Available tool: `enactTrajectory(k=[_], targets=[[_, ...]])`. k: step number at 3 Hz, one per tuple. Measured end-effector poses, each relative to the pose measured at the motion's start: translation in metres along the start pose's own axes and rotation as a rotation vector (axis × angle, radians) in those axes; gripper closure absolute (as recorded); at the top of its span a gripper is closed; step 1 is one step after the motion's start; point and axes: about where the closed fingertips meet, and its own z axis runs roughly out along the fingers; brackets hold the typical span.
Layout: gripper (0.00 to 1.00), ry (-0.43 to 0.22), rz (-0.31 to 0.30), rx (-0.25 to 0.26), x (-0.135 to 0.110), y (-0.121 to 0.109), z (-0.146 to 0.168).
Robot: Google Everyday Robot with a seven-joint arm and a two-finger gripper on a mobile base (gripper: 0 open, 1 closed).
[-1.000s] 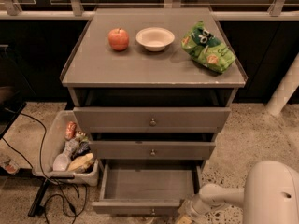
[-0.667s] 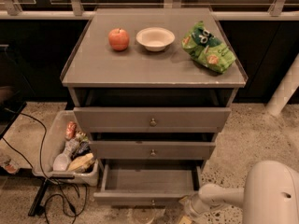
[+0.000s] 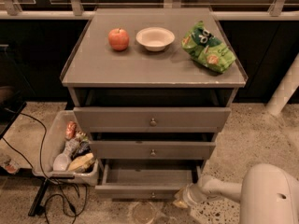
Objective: Close bottom drawer
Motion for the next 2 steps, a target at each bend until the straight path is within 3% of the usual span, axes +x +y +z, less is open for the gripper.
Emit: enactTrajectory(k=[1,2], targets=[[0.84,0.014,-0.011,0.077,-0.0170,-0.0441,-0.0078],[1.00,0.014,-0.011,0.077,-0.0164,-0.0425,-0.0085]])
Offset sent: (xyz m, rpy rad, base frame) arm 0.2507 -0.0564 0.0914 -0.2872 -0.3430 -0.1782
